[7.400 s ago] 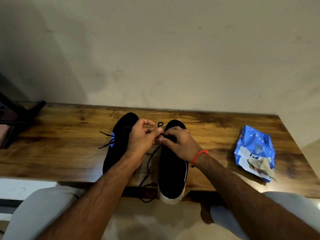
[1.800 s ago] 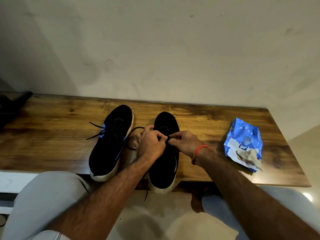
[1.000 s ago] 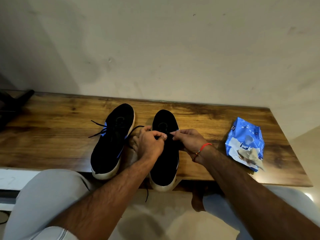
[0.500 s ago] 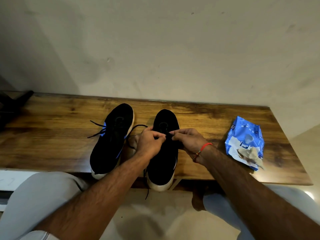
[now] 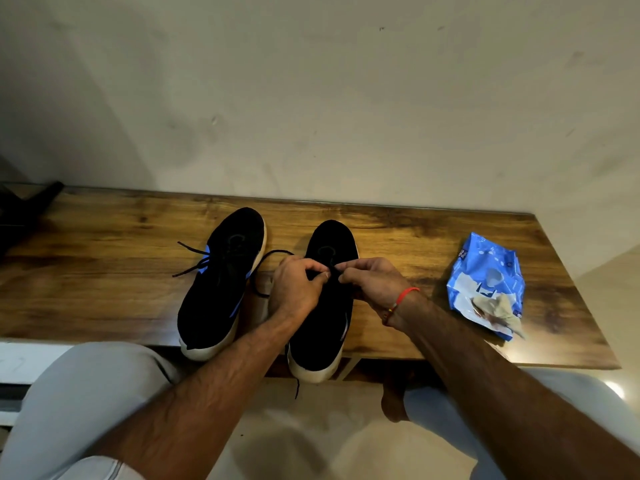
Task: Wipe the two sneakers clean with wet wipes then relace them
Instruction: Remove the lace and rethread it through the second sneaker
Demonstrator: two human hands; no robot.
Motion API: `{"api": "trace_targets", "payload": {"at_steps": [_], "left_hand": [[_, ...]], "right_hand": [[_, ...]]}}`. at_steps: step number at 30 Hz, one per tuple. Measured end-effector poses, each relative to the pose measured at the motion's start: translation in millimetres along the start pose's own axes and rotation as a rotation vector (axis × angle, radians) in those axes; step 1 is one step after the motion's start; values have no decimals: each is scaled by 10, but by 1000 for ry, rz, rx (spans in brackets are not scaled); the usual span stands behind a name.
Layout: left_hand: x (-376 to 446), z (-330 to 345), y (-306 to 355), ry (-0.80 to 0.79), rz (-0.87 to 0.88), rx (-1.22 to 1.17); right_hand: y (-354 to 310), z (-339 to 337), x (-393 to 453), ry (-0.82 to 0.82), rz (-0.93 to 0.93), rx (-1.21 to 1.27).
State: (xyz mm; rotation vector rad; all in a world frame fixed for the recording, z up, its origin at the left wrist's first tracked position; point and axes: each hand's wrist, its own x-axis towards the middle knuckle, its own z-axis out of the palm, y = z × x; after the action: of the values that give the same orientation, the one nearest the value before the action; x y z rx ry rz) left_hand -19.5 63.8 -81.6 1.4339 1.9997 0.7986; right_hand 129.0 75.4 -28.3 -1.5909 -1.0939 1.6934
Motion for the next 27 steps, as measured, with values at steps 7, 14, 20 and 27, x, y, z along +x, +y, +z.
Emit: {"api": "trace_targets", "payload": {"at_steps": [7,14,20,27], "left_hand": [[43,85,-61,-70,-152,-225],[5,118,-60,-57,-204,-333],[-4,73,-34,-82,-199,-323],[-245,-124,140,-29,-167,-171]], "right_hand": [[-8,-31,-13,-61,36,78],[61,4,76,23,55,108],[125,117,176,144,-54,-90],[-36,29,130,135,89,121]]}}
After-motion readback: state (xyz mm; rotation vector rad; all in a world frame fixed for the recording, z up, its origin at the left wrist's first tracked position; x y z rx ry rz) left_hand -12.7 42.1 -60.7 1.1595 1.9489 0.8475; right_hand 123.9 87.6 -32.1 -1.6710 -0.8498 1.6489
